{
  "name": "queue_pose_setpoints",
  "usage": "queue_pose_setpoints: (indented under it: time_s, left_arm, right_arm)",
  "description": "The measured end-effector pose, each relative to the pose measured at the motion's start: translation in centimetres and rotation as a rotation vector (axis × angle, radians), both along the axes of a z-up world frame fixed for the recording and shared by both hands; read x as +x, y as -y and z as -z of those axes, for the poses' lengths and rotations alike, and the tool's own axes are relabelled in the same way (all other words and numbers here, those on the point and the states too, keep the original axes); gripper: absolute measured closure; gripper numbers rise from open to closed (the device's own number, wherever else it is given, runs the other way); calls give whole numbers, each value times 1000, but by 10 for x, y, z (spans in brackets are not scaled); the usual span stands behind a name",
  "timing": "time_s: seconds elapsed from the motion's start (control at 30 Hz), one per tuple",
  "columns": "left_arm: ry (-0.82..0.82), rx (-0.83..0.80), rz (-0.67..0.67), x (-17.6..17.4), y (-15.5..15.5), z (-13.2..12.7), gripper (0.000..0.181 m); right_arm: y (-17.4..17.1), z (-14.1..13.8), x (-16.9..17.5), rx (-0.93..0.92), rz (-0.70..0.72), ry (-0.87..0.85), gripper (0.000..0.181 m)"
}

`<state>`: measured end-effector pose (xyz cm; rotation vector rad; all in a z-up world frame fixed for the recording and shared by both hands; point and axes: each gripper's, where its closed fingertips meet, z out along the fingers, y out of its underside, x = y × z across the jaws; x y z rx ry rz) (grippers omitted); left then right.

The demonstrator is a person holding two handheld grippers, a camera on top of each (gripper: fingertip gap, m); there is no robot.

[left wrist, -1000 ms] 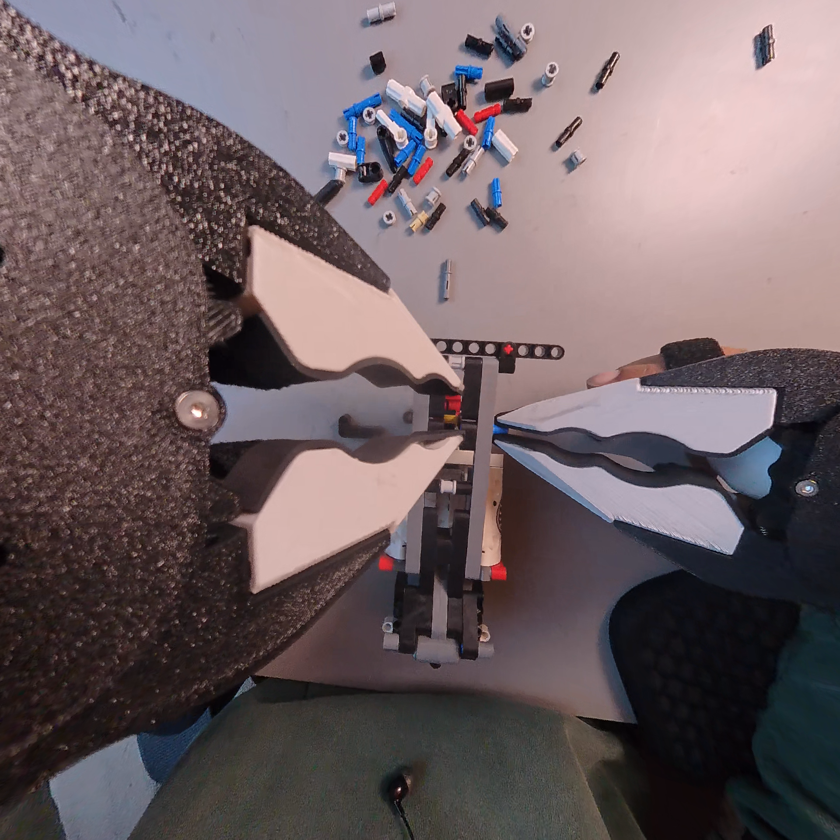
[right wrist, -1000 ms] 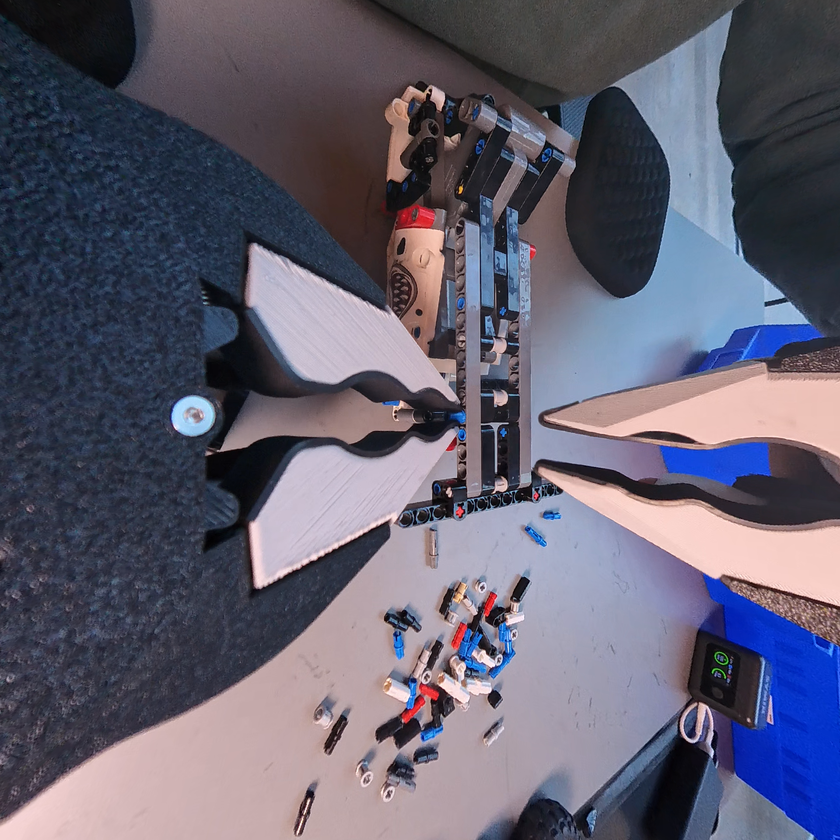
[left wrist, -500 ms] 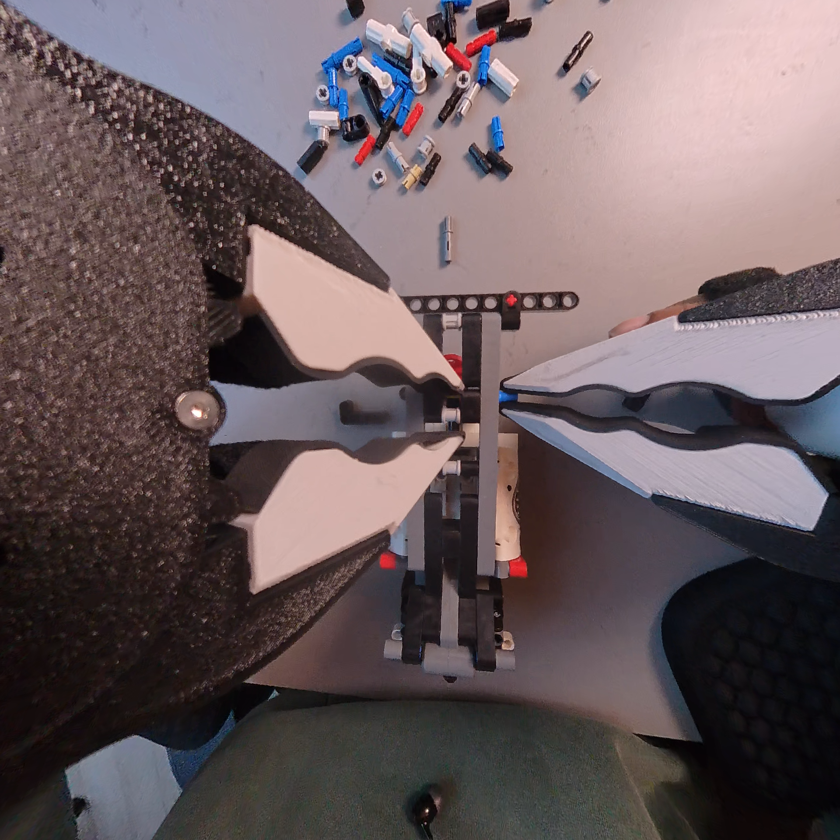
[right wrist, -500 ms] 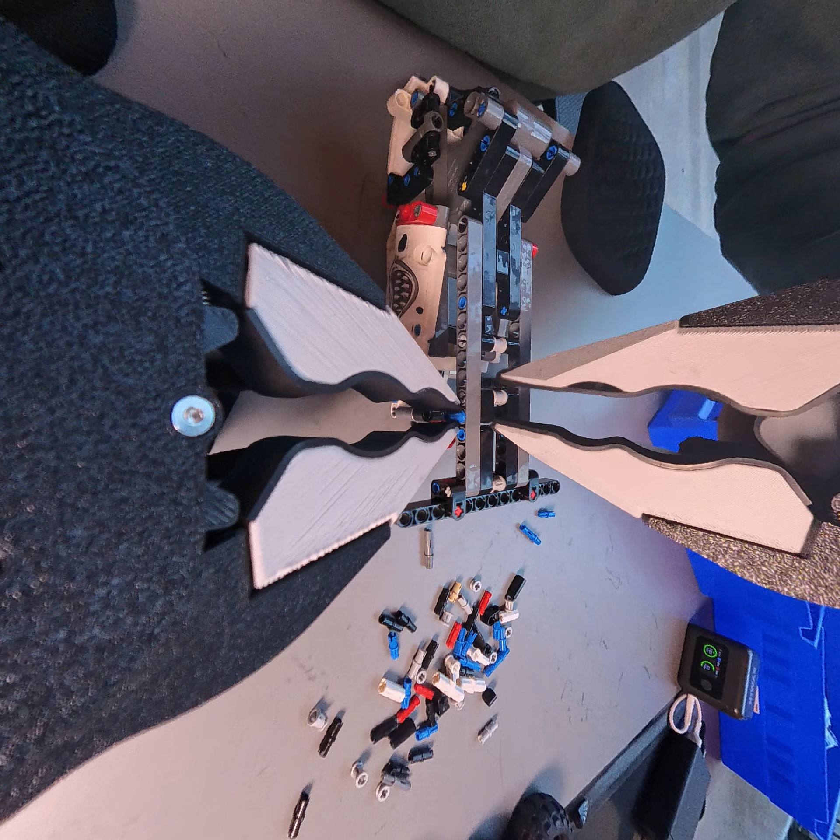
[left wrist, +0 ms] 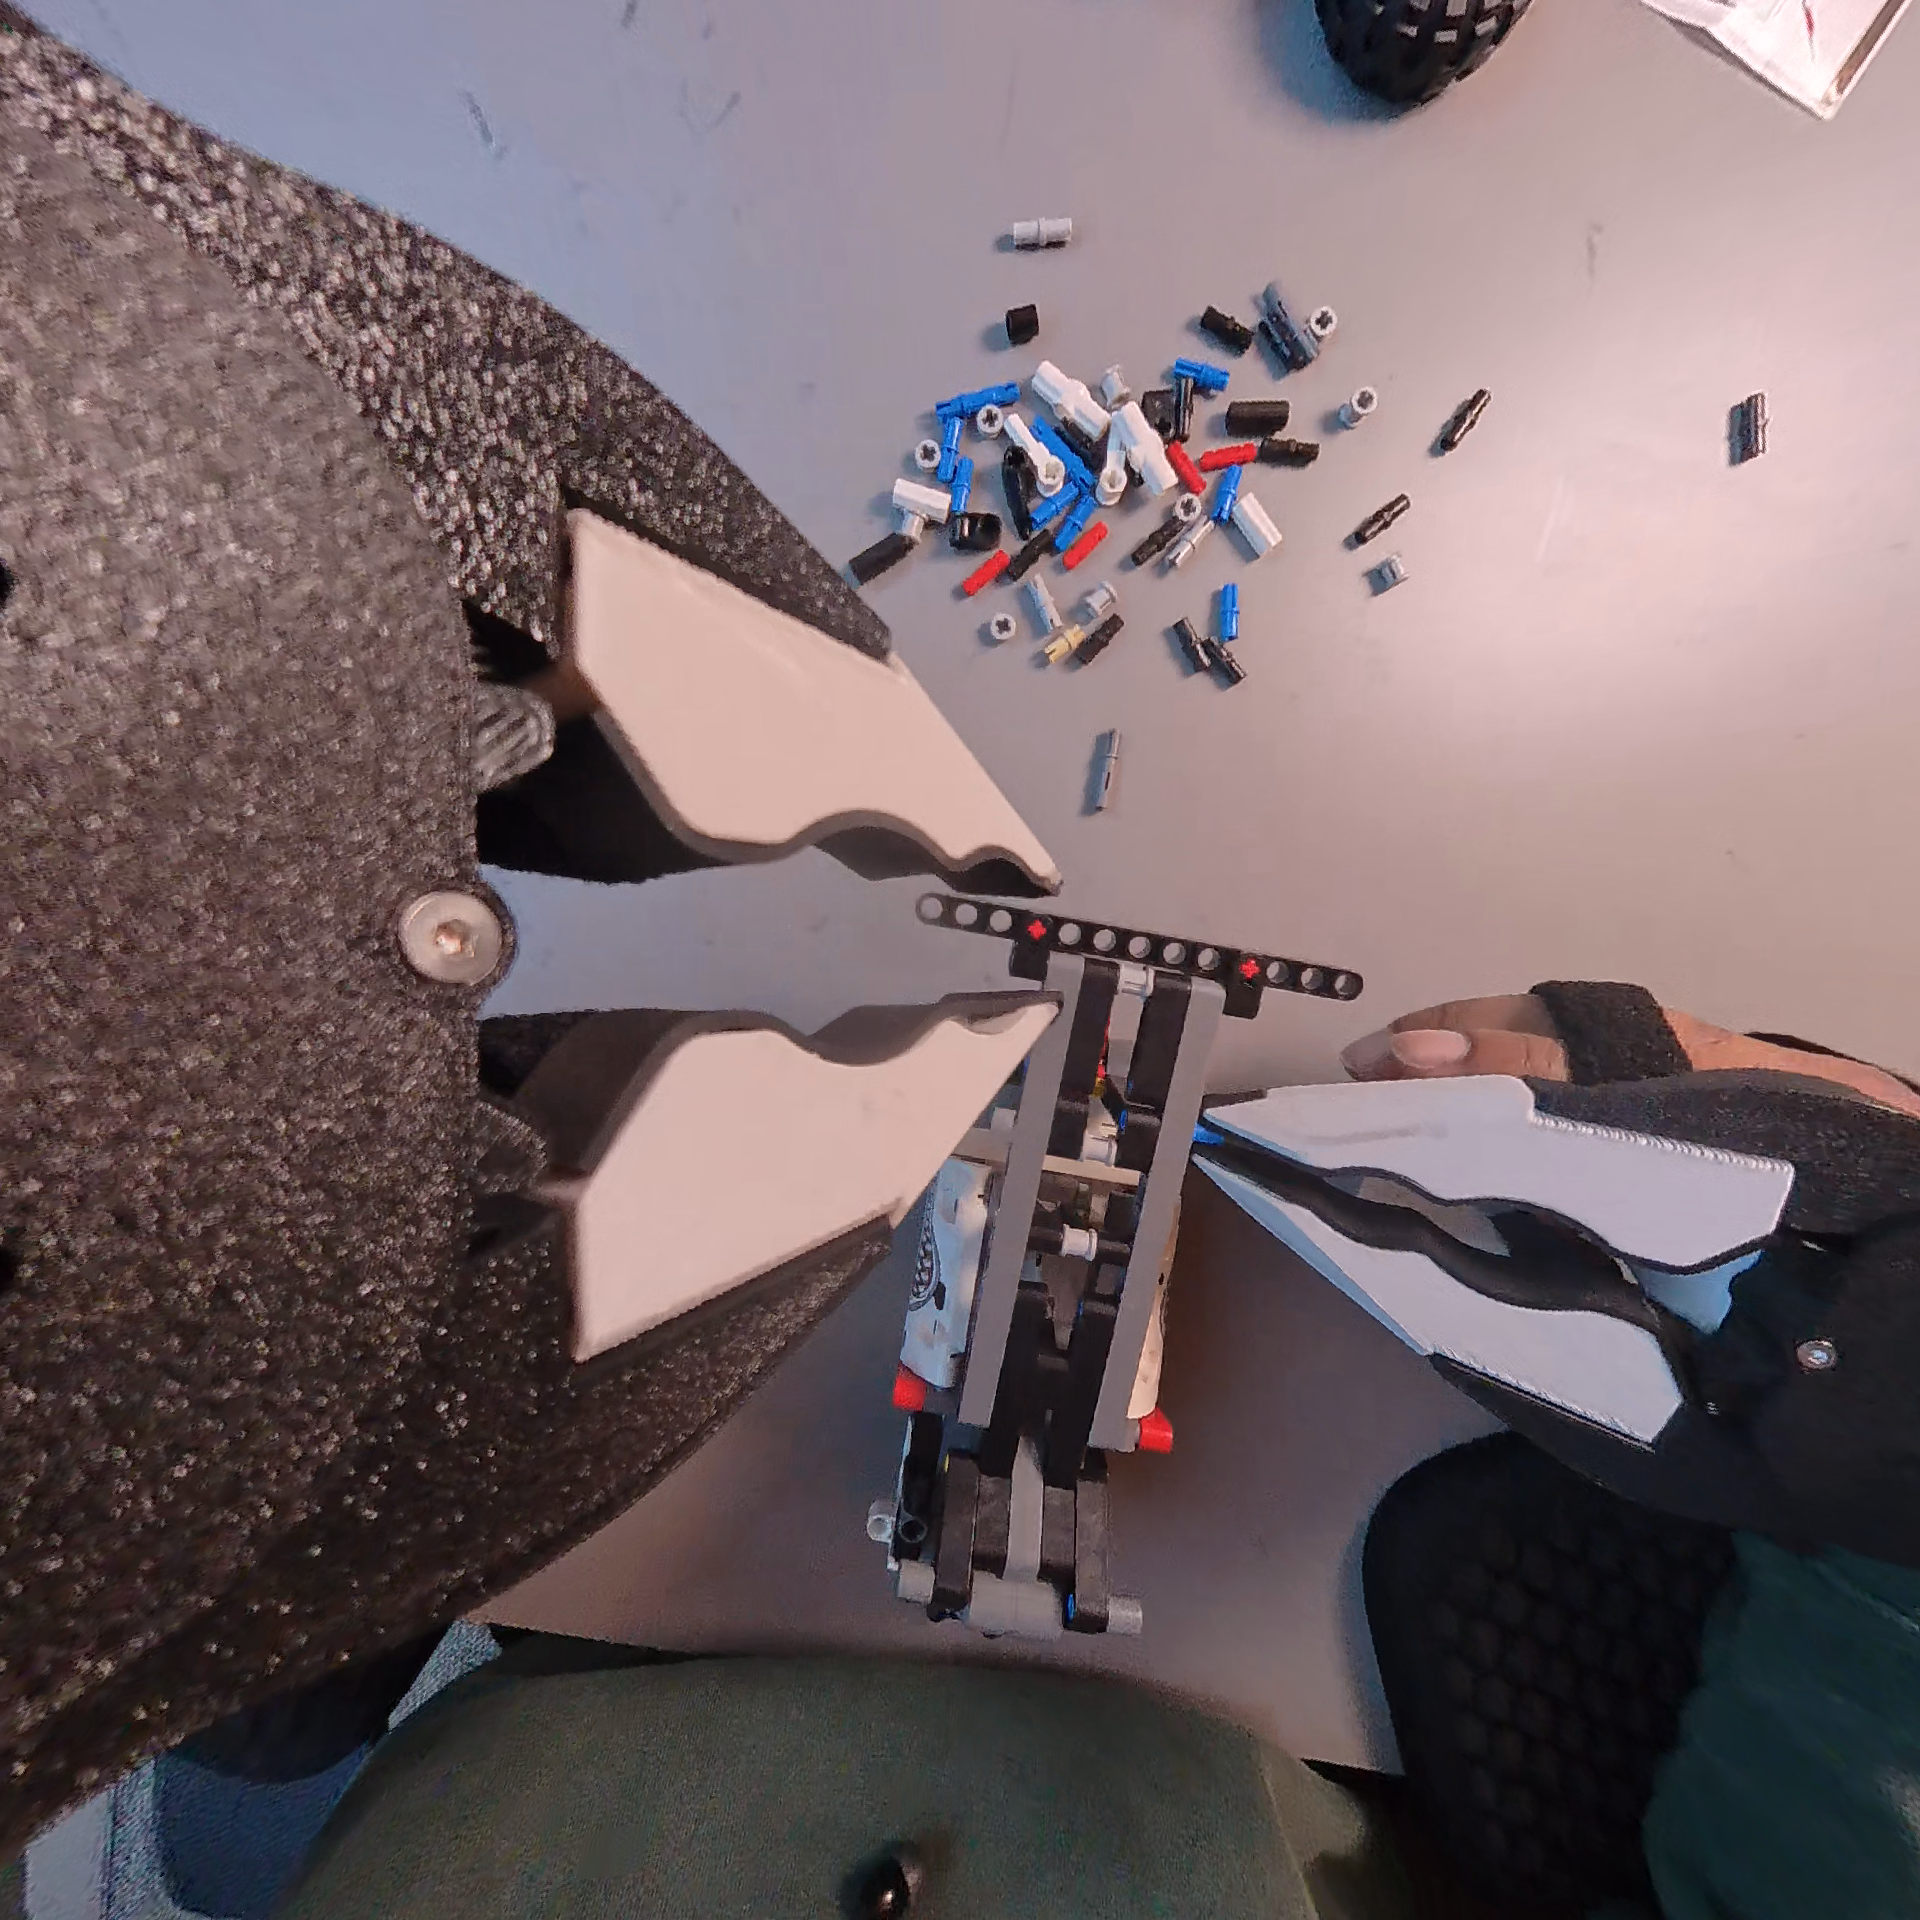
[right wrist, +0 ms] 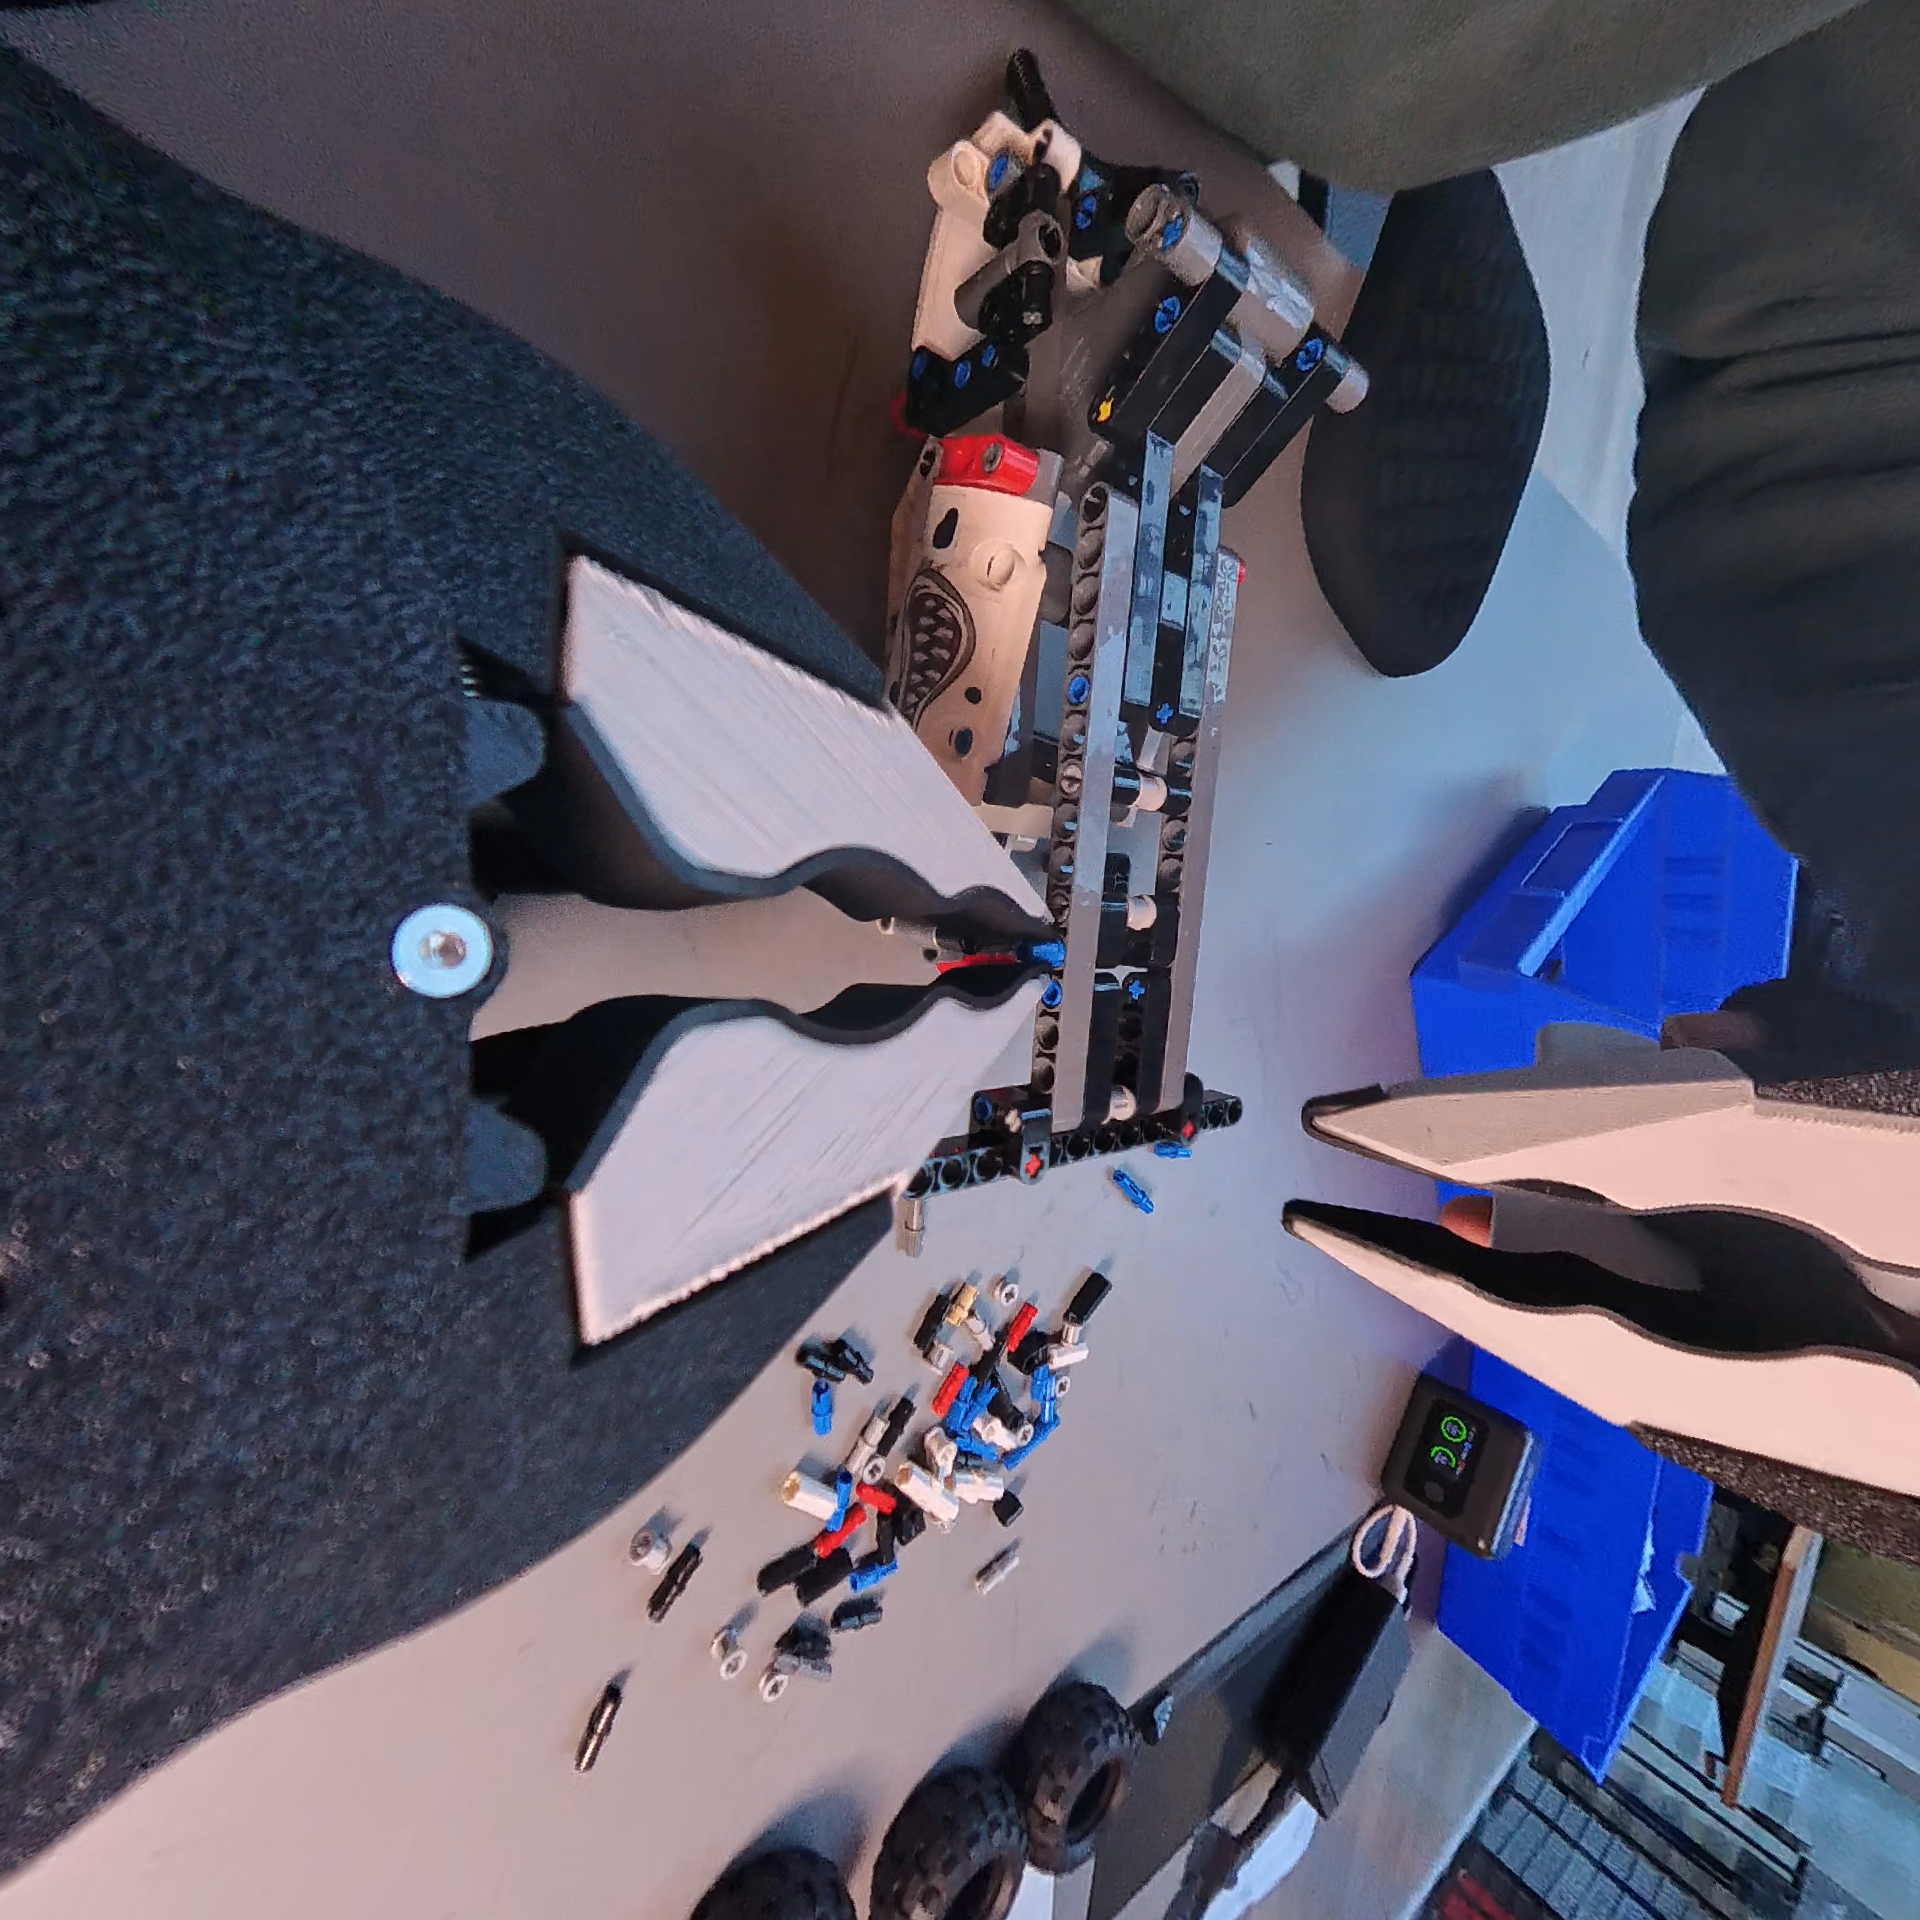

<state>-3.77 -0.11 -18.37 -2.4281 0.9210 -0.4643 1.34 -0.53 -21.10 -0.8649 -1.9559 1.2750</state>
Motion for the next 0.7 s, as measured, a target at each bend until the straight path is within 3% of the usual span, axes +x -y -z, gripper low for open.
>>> queue_pose_setpoints:
  time_s: [0.23, 0.37, 0.43, 0.63, 0.7]
  left_arm:
    - [46, -53, 163, 37, 27, 11, 163]
    - [-77, -90, 212, 46, 28, 34, 163]
    - [-123, -87, 205, 44, 24, 37, 171]
    - [-298, -76, 225, 40, 26, 43, 164]
    - [-346, -67, 206, 38, 22, 45, 169]
  right_arm:
    - [3, 1, -3, 12, 5, 9, 178]
    - [2, 5, -4, 21, 16, 35, 178]
    - [2, 5, -4, 14, 22, 38, 178]
    - [3, 6, -6, 1, 29, 68, 178]
    - [3, 7, -6, 8, 31, 73, 178]
